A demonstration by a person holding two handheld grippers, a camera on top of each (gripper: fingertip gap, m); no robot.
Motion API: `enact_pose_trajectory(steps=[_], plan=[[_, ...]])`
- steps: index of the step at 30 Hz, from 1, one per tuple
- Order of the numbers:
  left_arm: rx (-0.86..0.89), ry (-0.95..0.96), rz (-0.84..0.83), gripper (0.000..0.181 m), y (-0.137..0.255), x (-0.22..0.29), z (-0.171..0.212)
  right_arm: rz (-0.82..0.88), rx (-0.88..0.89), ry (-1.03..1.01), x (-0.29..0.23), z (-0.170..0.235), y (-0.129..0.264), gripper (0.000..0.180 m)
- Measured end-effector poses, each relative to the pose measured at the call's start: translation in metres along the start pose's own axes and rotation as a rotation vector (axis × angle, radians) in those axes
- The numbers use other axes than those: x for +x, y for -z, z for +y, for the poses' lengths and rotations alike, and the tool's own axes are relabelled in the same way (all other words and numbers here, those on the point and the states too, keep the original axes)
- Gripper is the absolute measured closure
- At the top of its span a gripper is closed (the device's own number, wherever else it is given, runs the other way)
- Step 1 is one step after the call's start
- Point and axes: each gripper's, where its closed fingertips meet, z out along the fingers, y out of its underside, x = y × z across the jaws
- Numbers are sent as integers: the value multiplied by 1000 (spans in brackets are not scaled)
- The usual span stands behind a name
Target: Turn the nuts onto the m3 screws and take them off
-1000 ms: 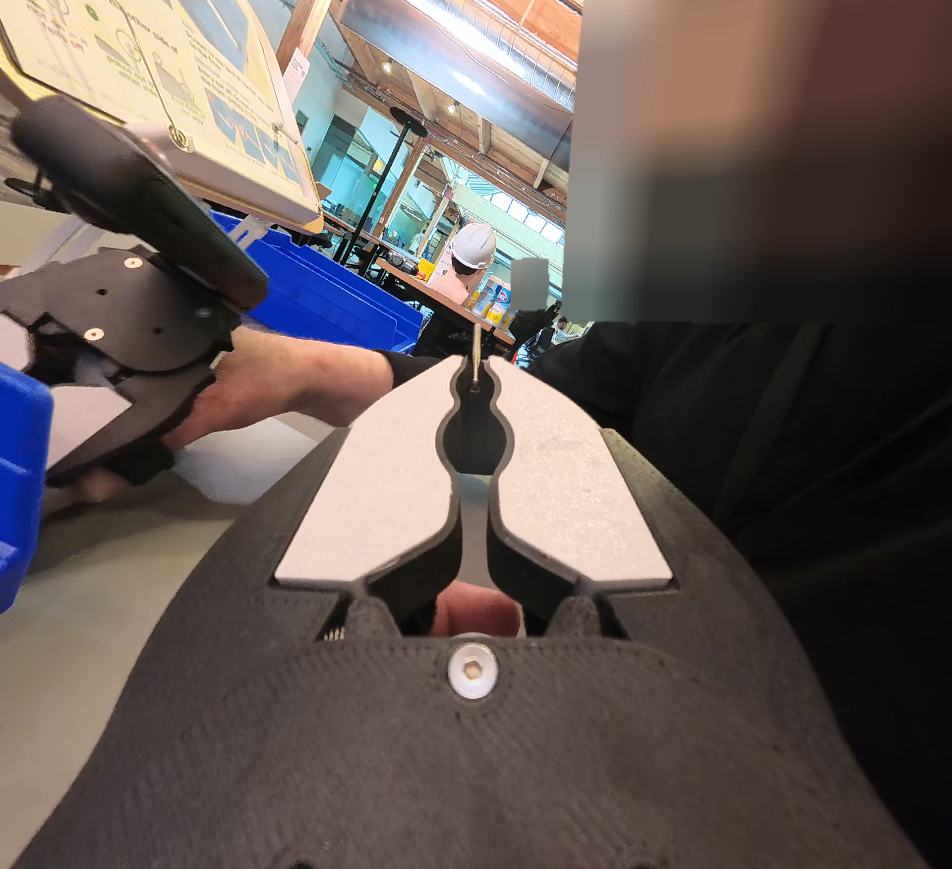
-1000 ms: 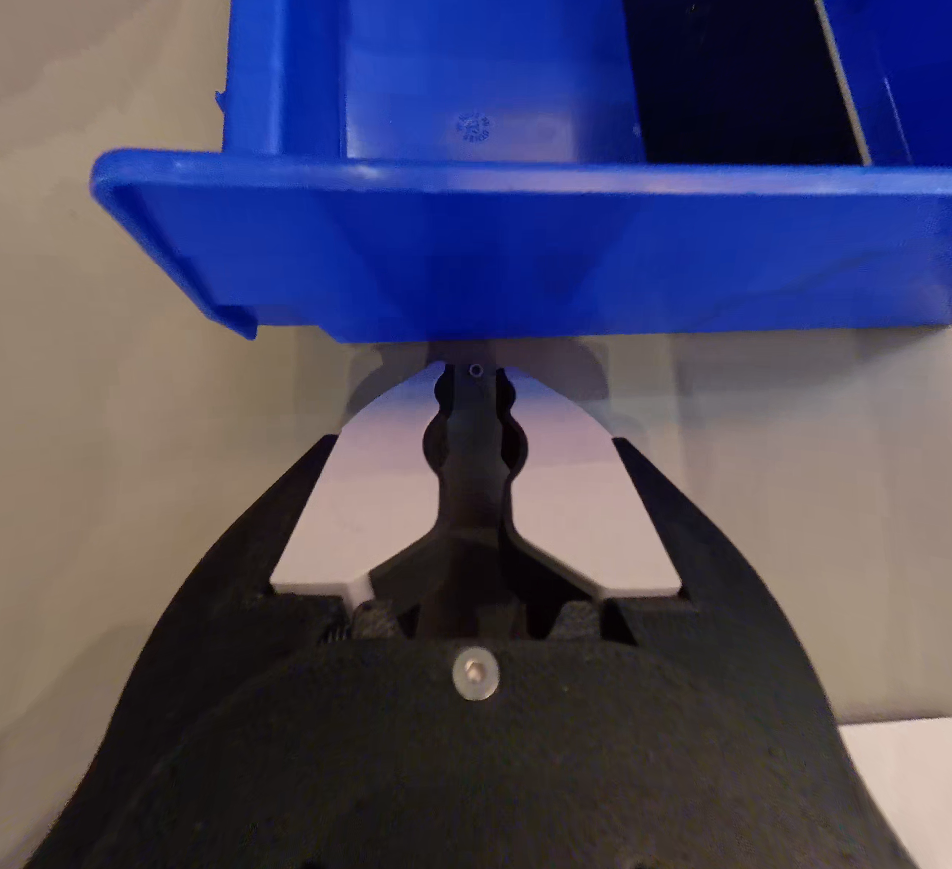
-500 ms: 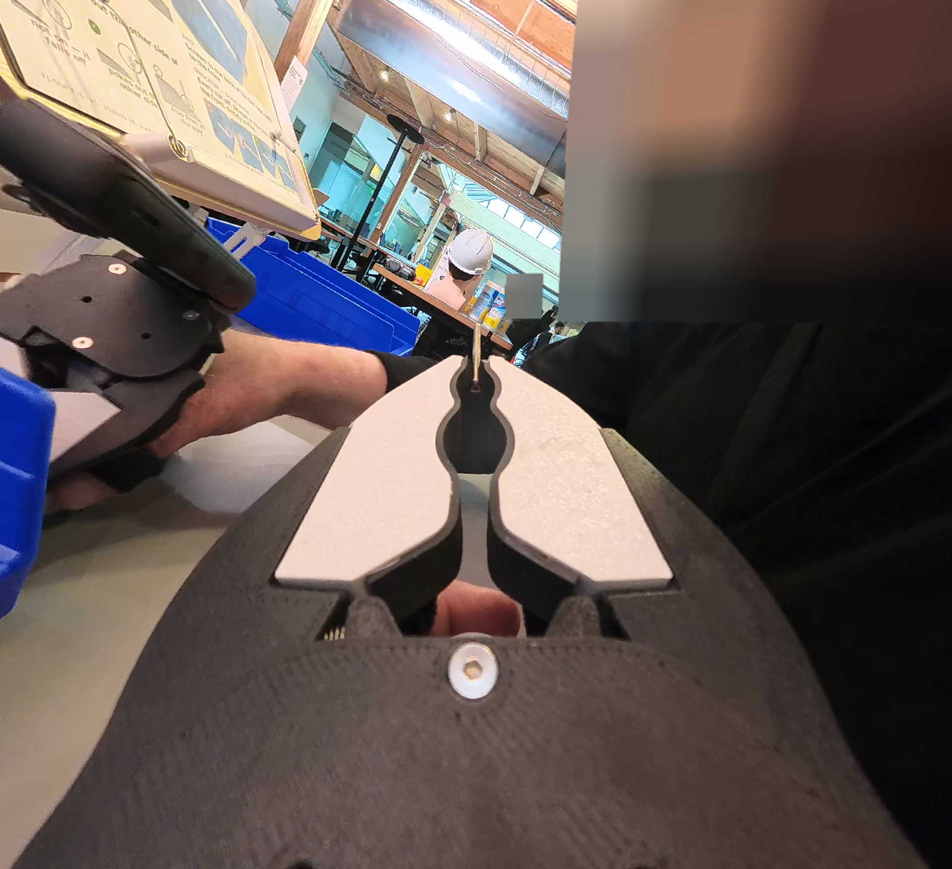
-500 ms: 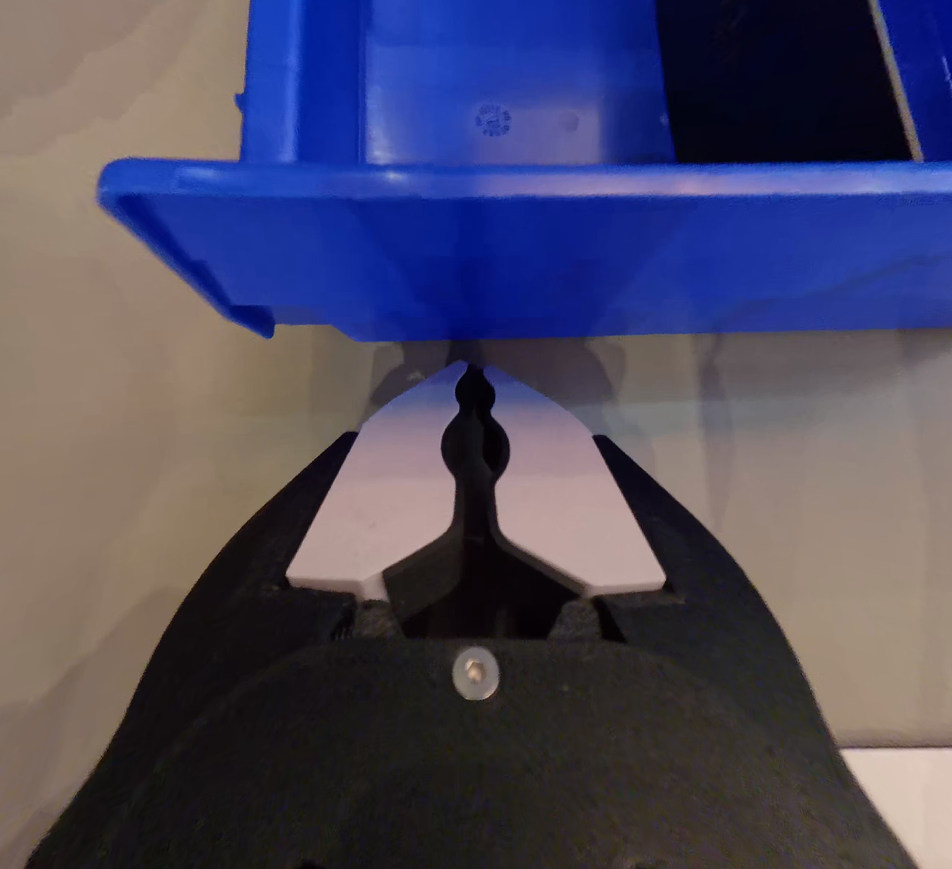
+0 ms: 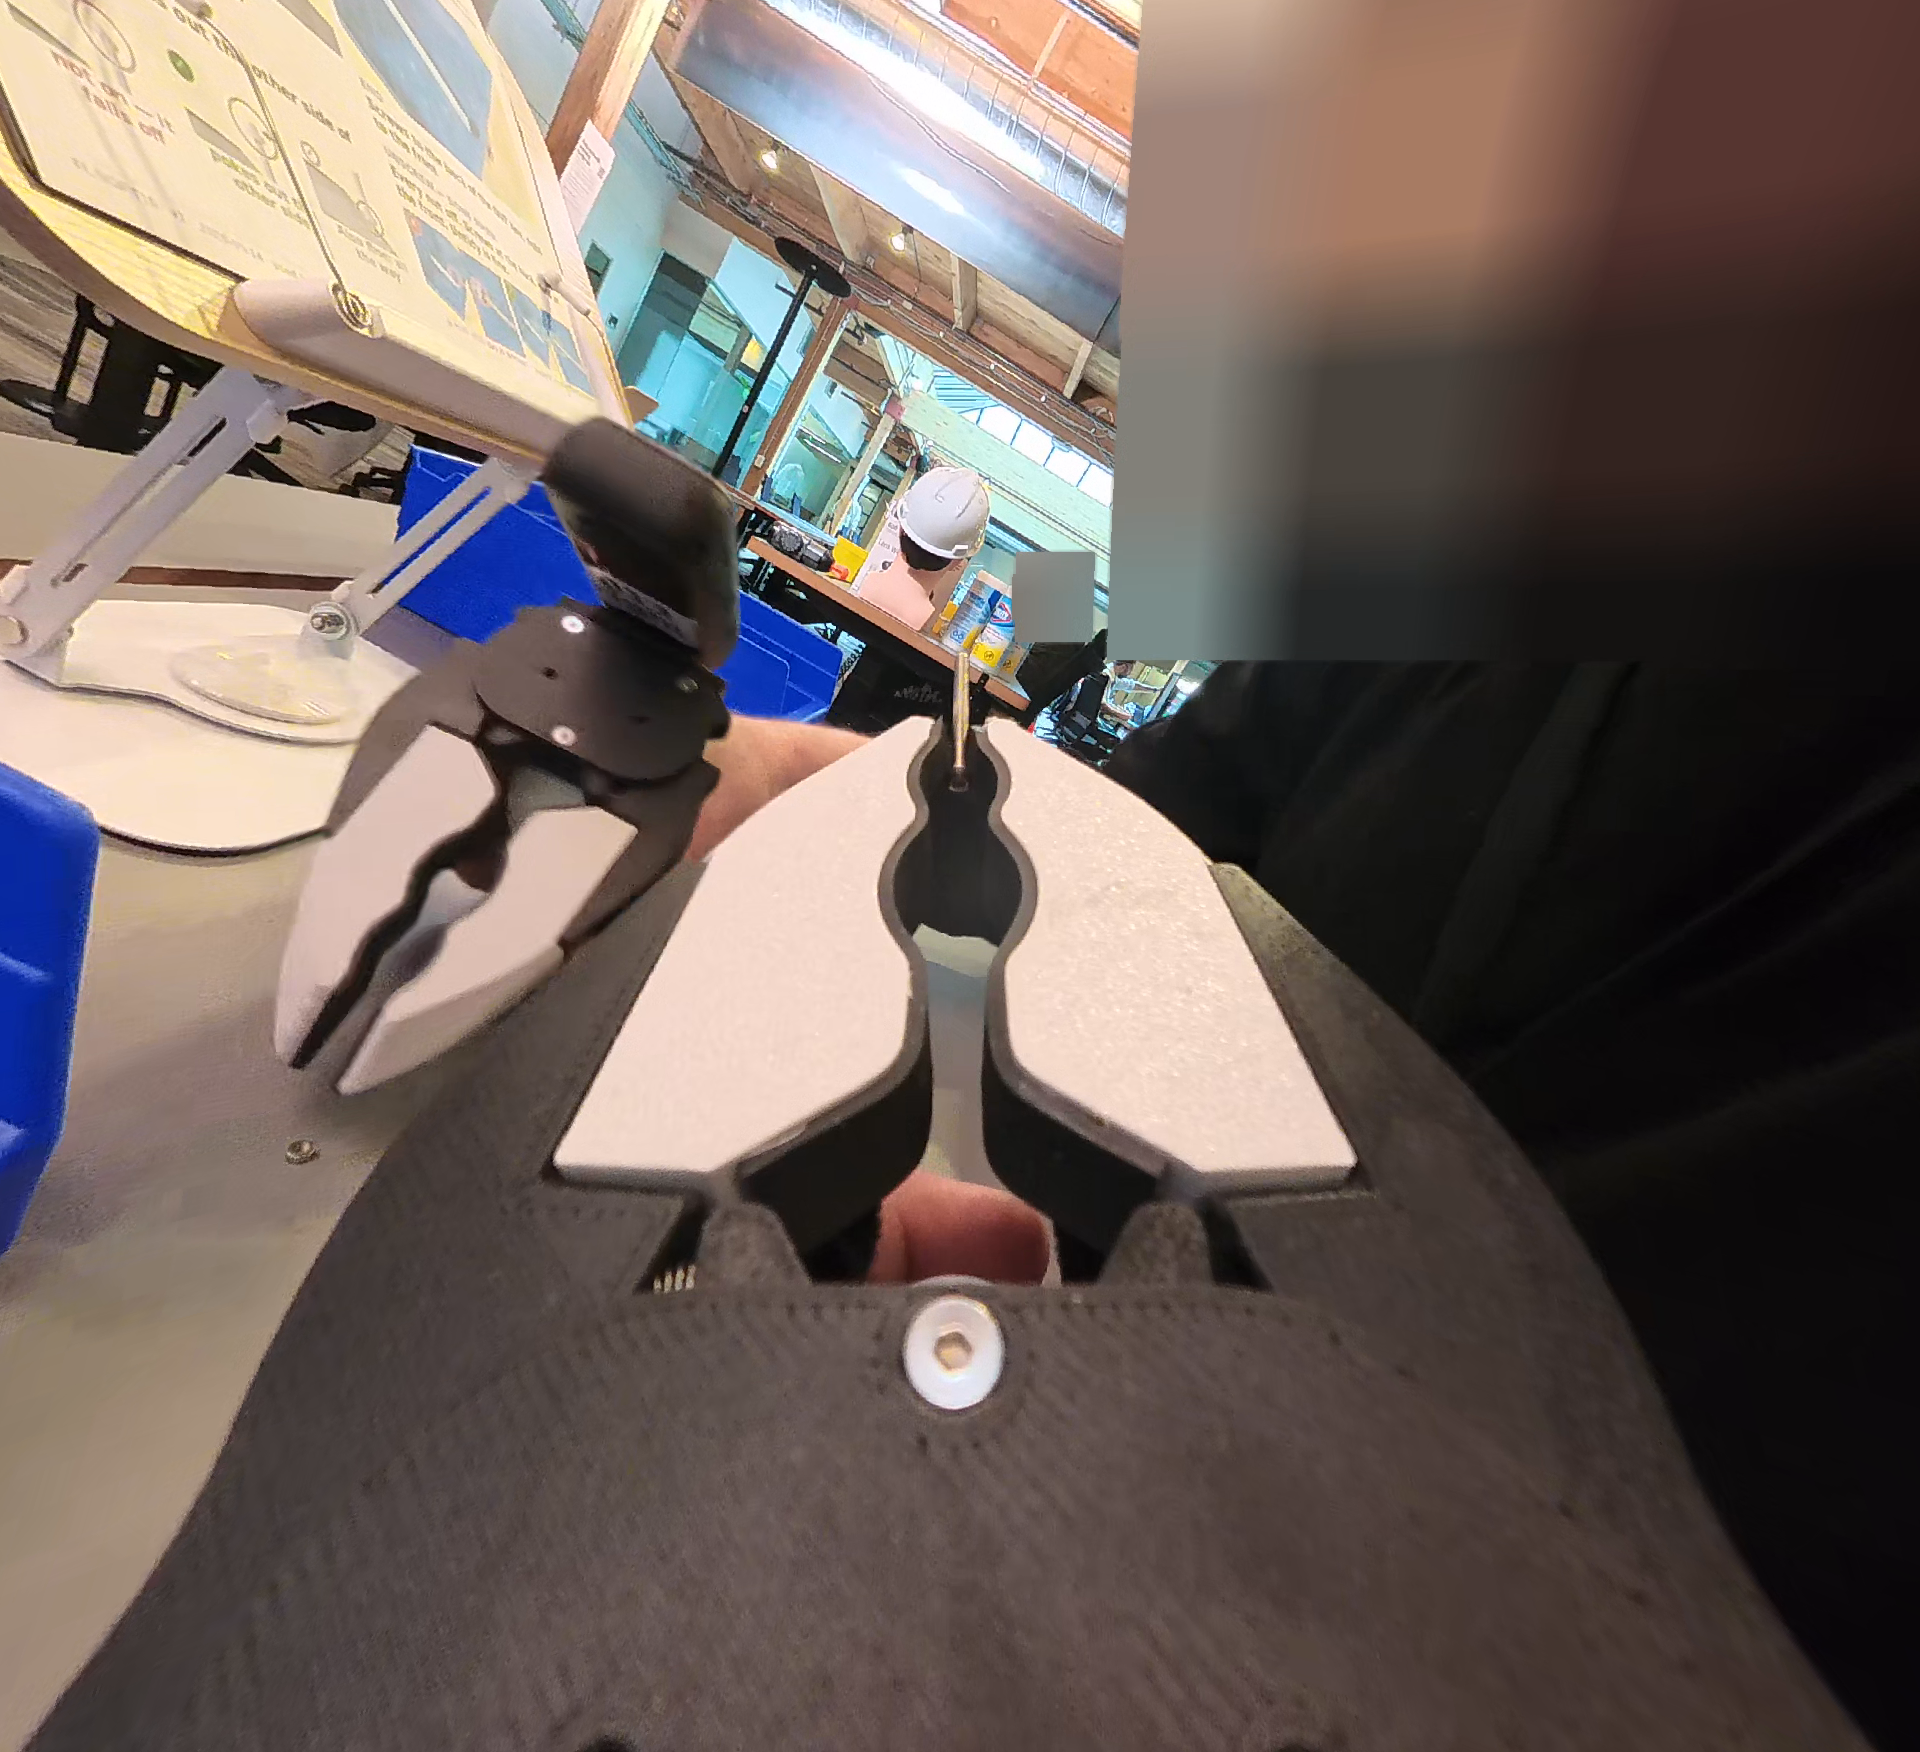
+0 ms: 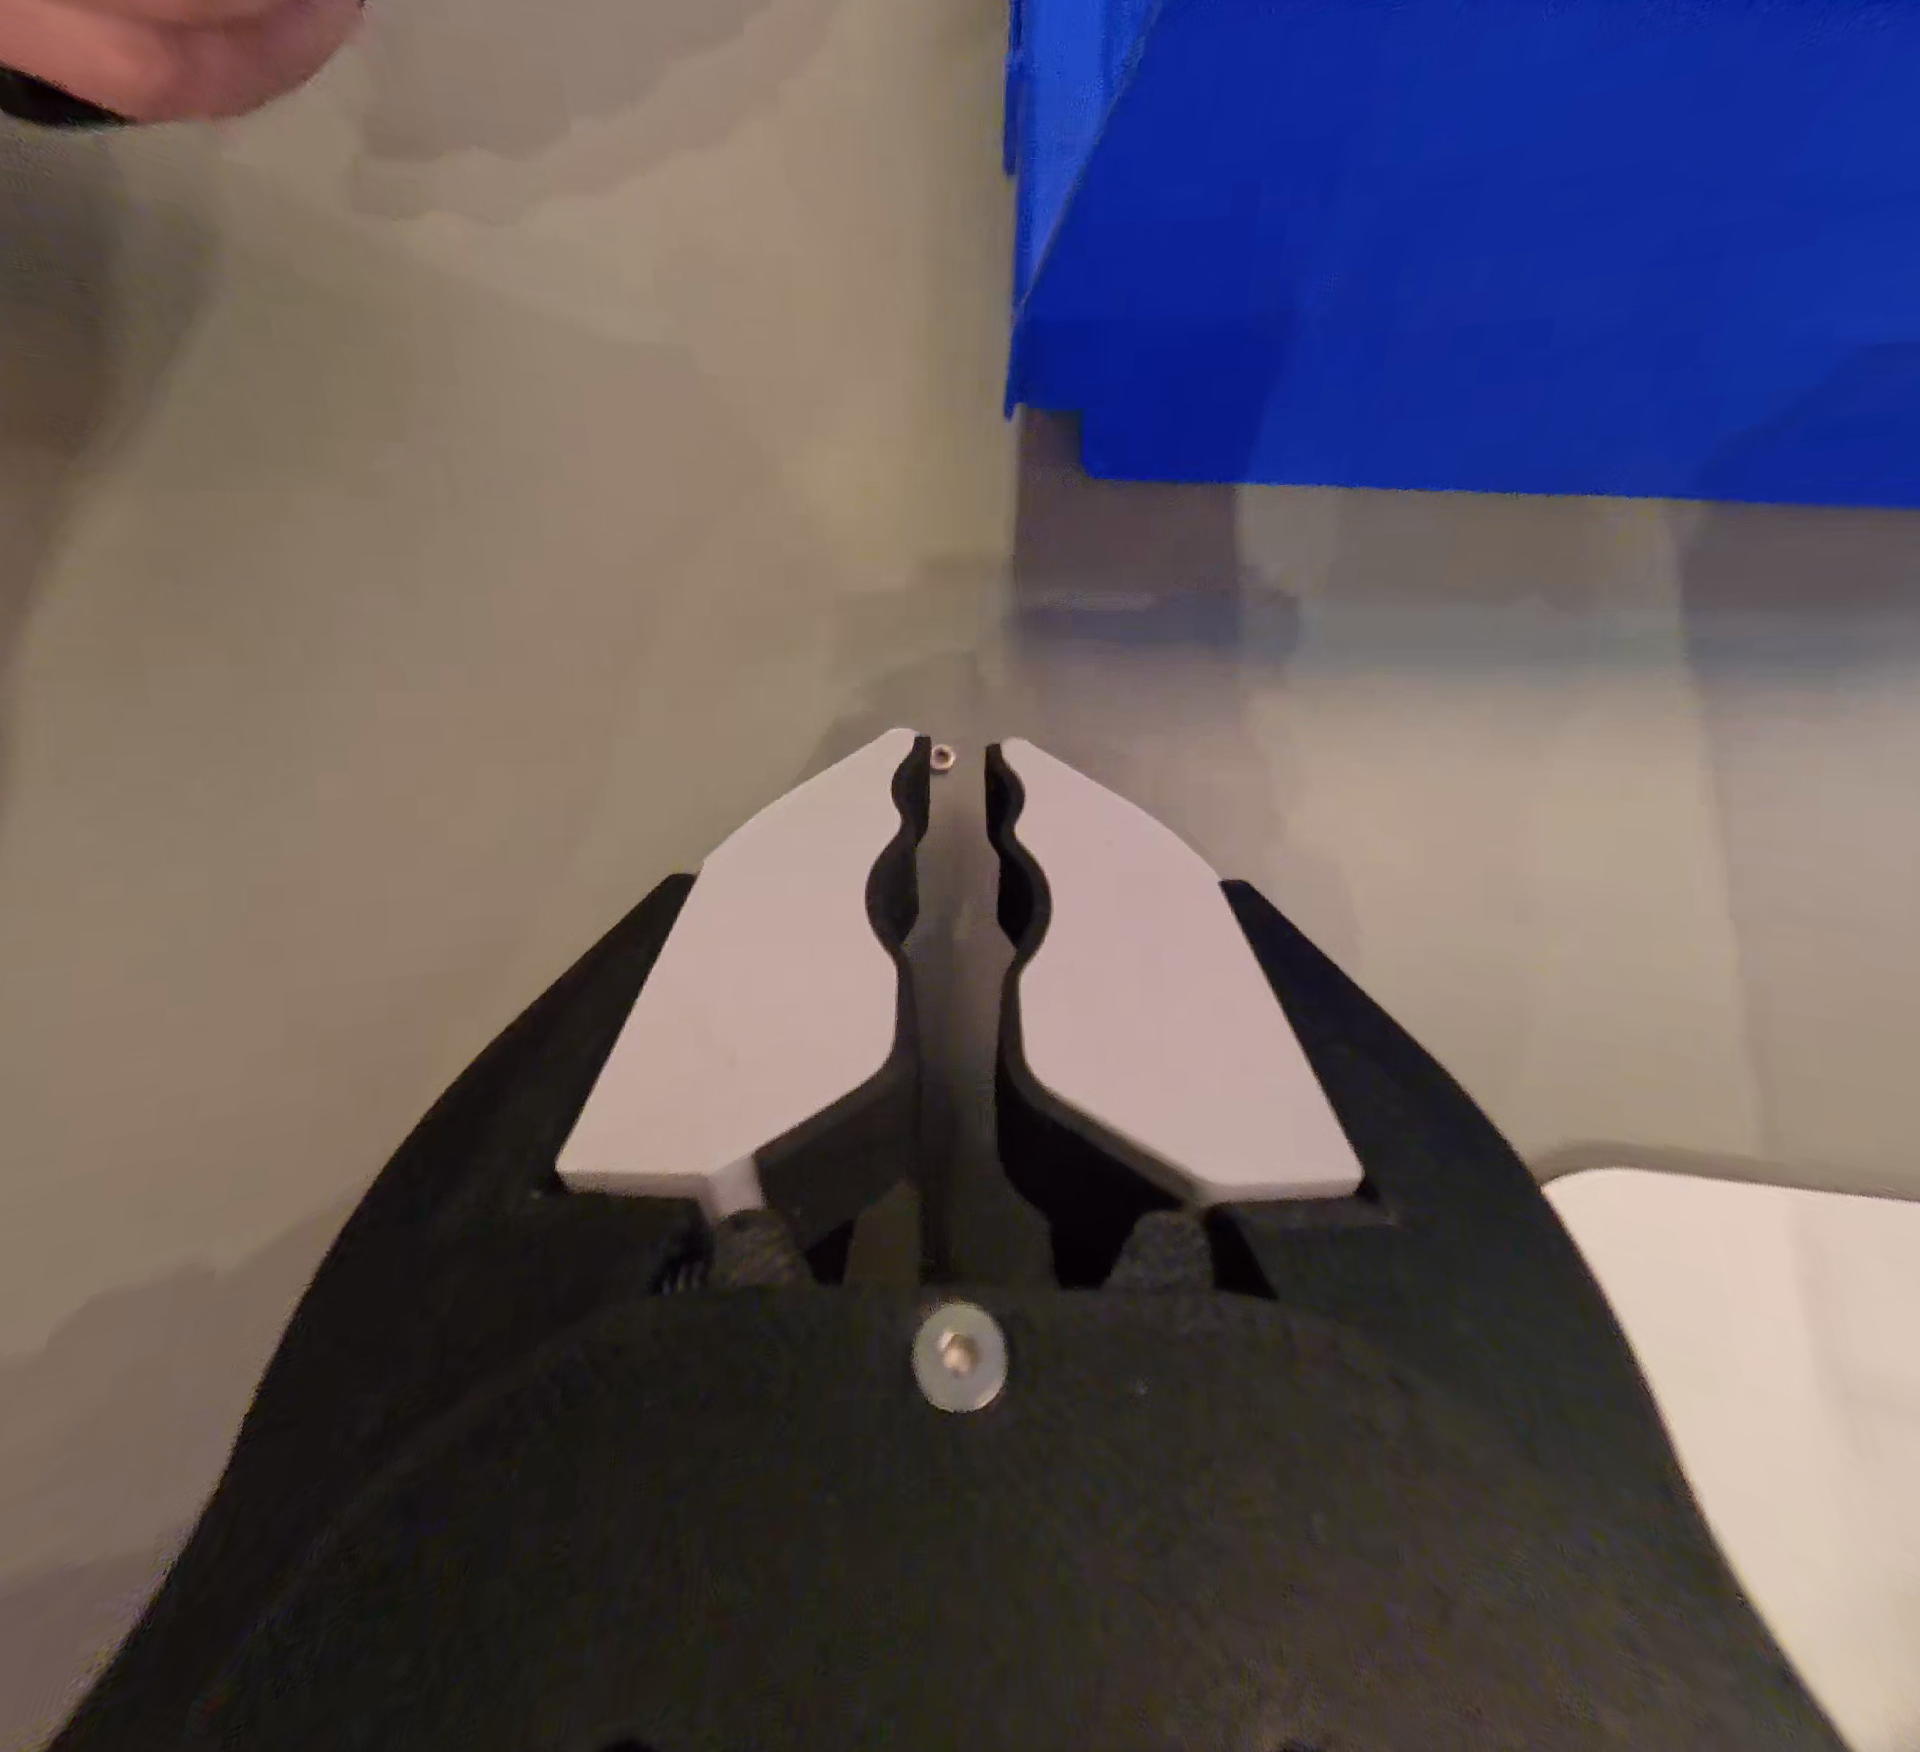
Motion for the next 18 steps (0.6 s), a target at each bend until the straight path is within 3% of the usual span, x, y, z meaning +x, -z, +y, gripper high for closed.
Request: enact_pose_trajectory(steps=[1, 18], plan=[[-3, 1, 1, 178, -1, 0, 1, 5, -18, 9, -2, 3, -2, 168], [-2, 9, 15, 178, 0, 3, 1, -73, -78, 103, -5, 10, -13, 170]])
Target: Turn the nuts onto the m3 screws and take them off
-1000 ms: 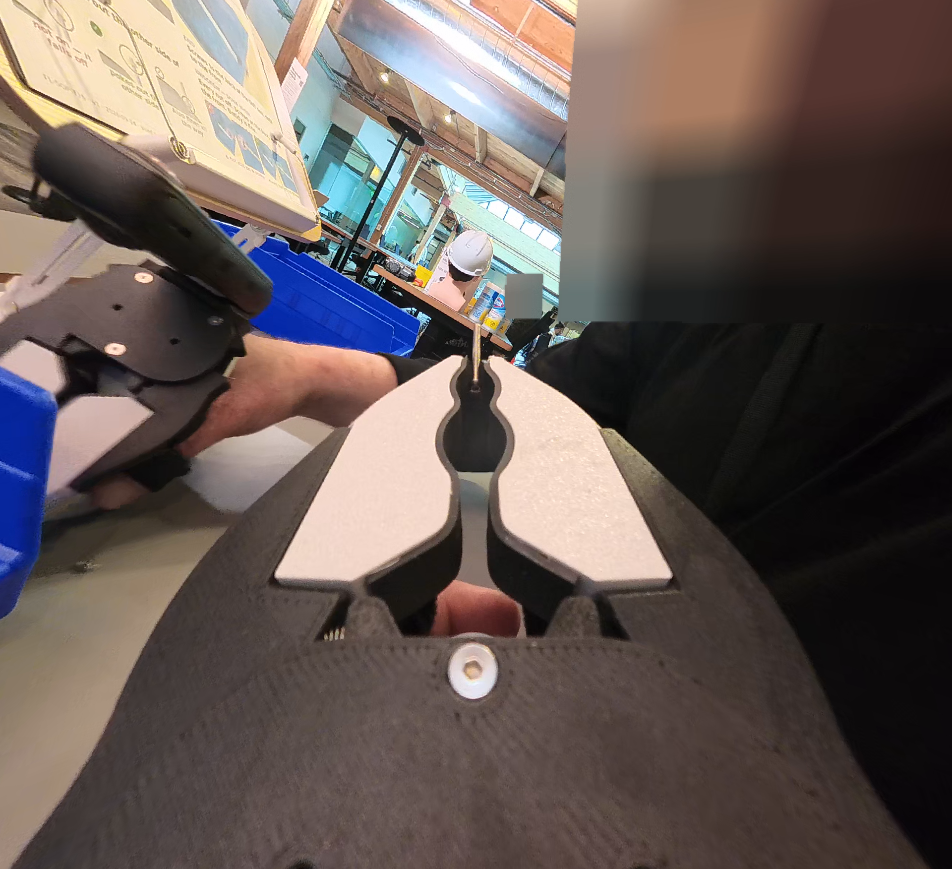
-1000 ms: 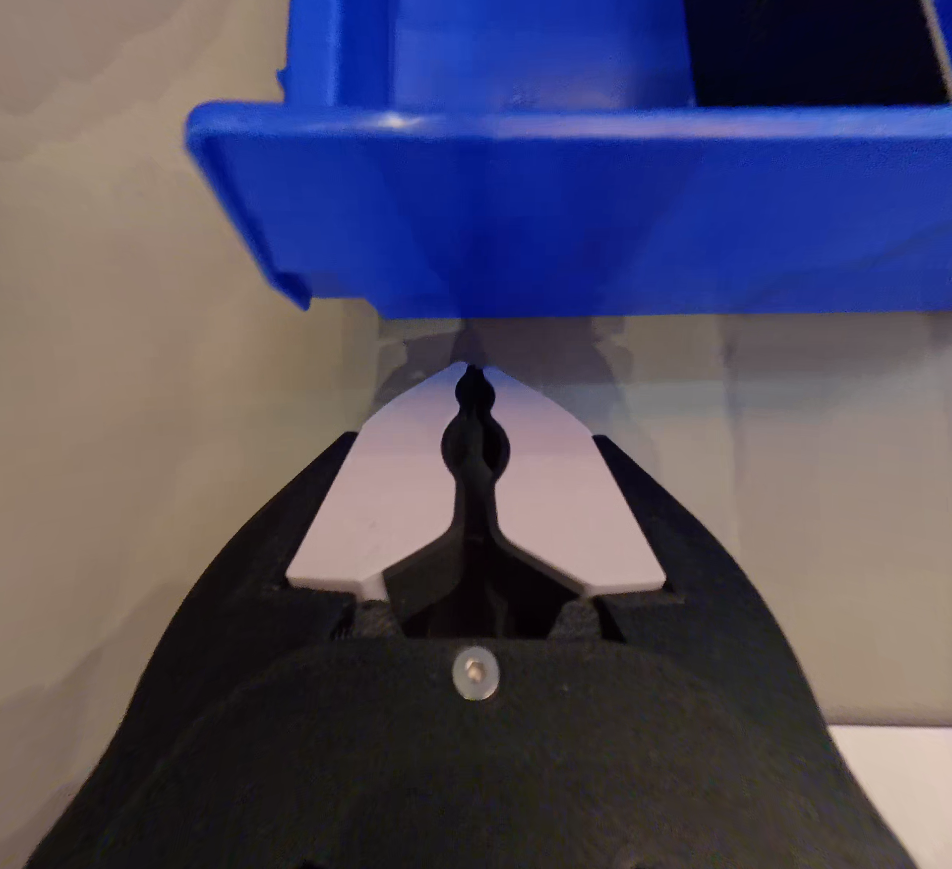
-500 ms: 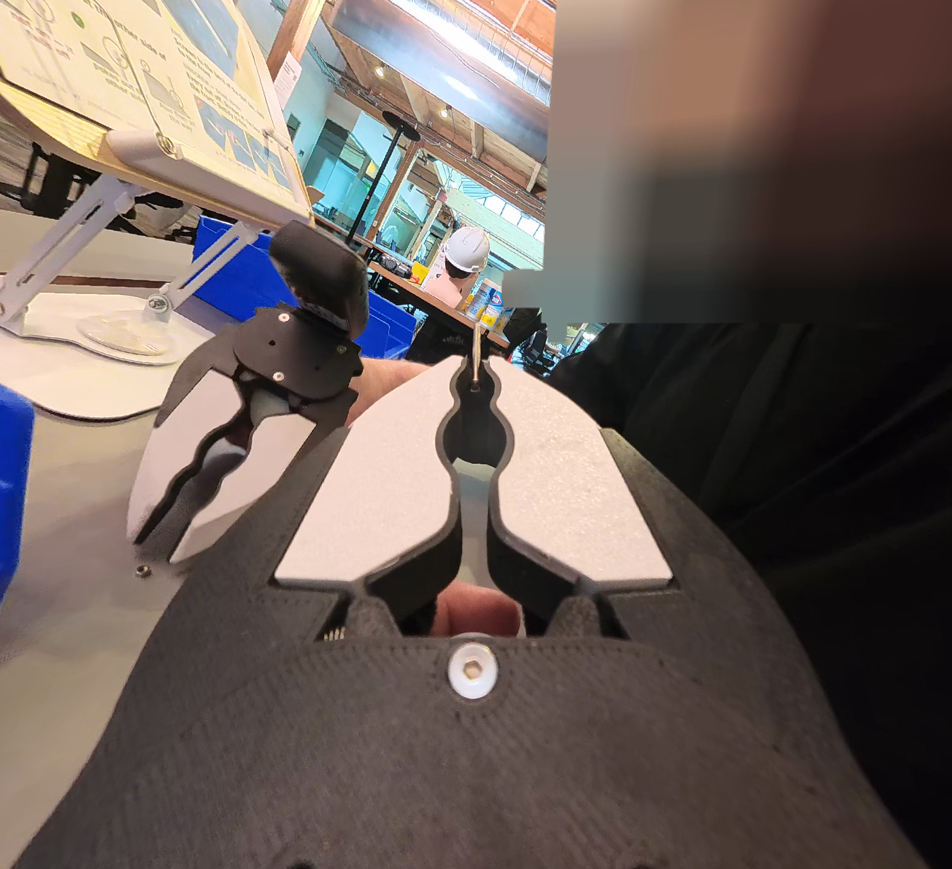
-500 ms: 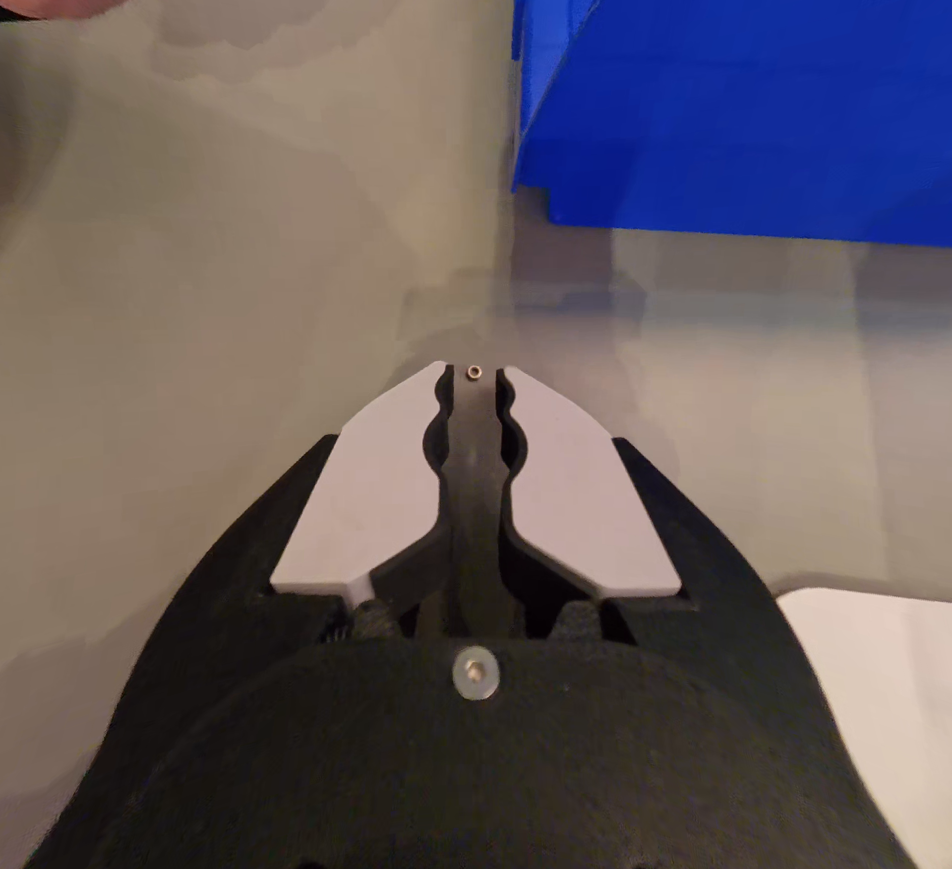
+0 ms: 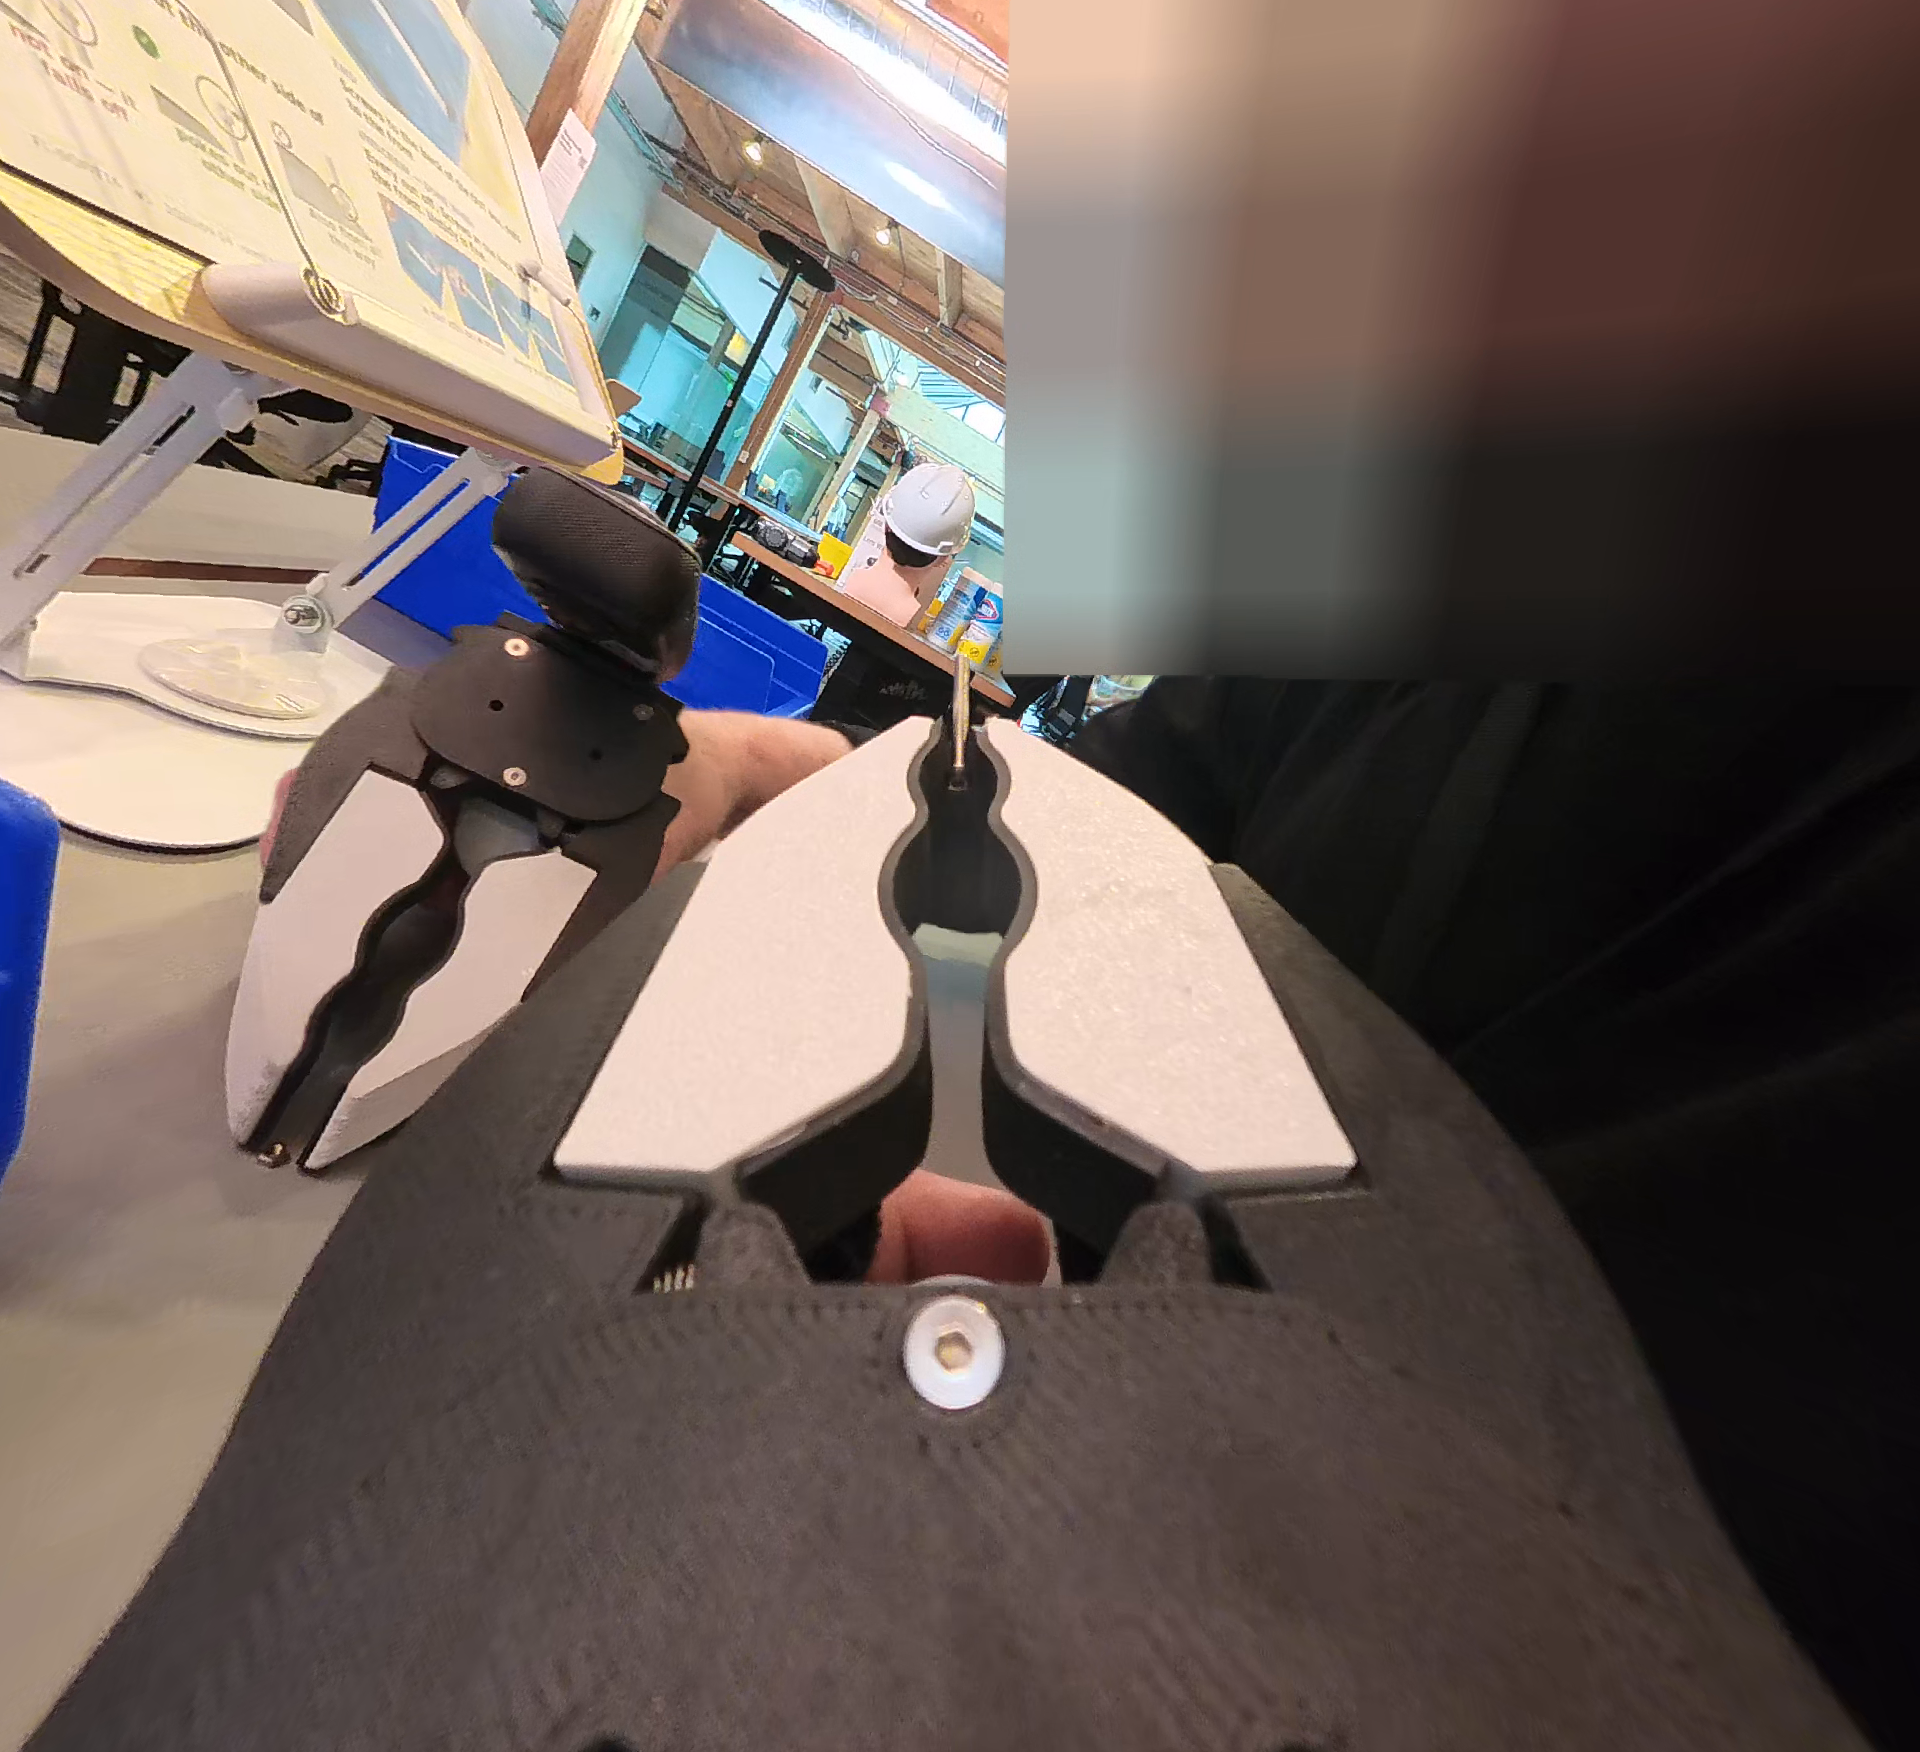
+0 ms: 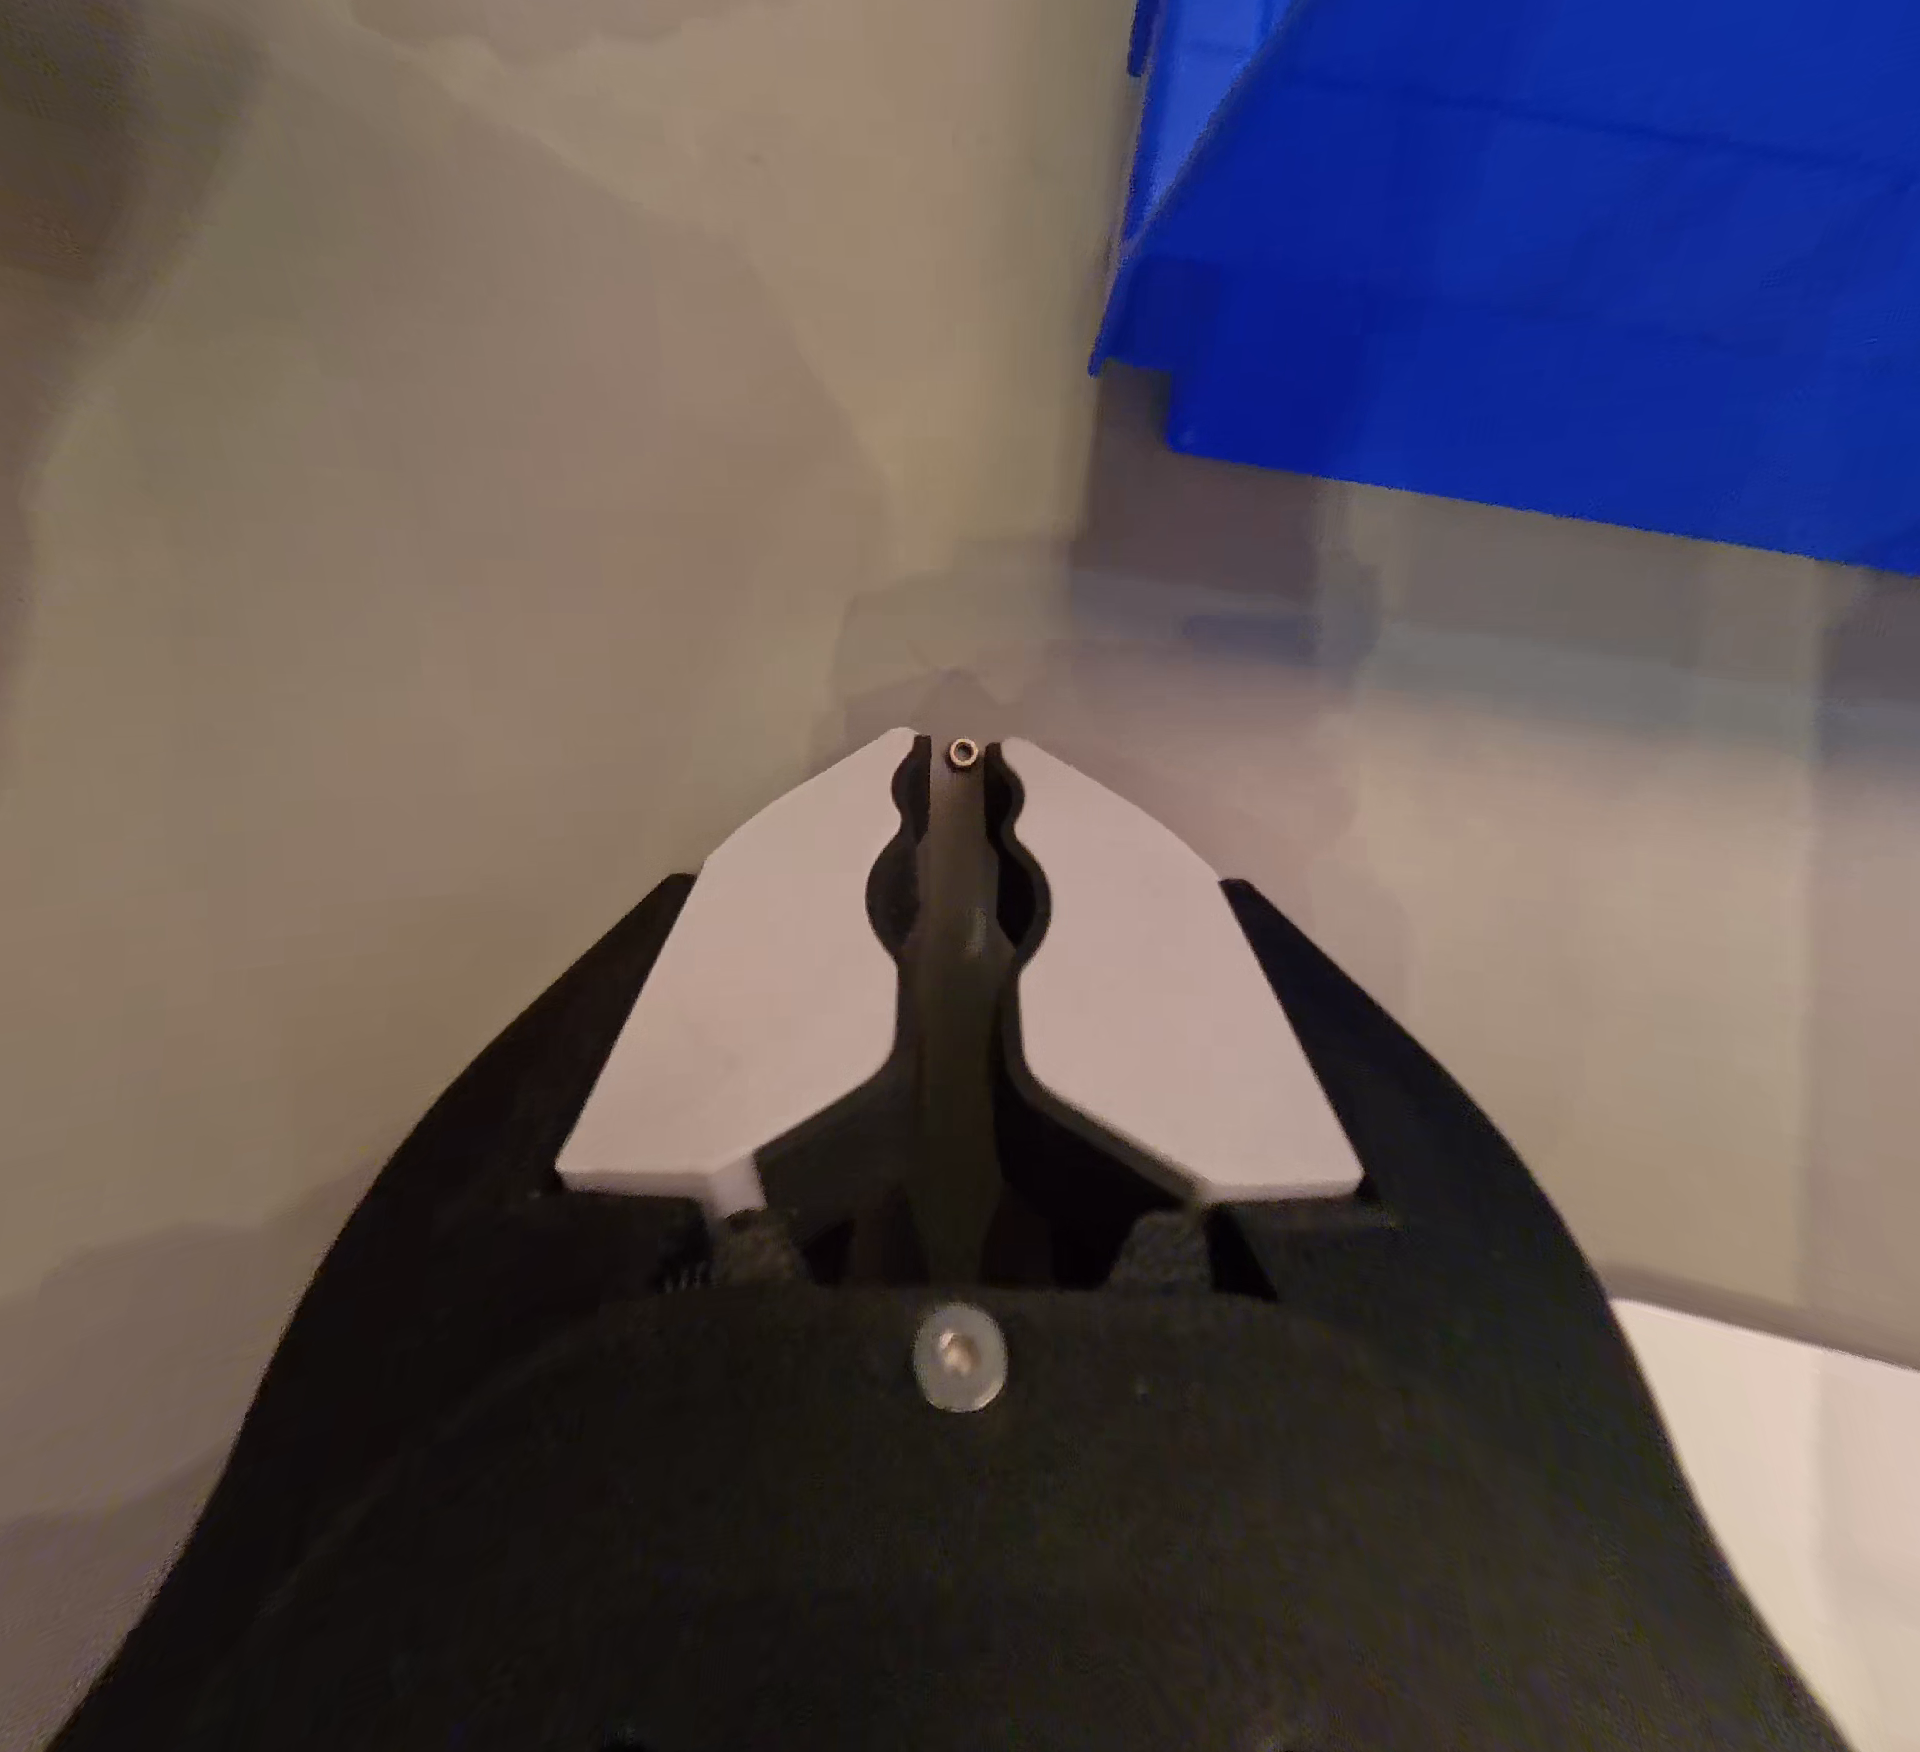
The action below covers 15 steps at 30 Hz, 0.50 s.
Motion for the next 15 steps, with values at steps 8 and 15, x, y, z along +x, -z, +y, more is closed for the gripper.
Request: enact_pose_trajectory(steps=[8, 15], plan=[[5, 2, 5, 178, 1, 1, -1, -113, -16, 108, 0, -1, -1, 171], [5, 4, 6, 178, 1, 1, -1, -151, -43, 155, 0, 0, -1, 174]])
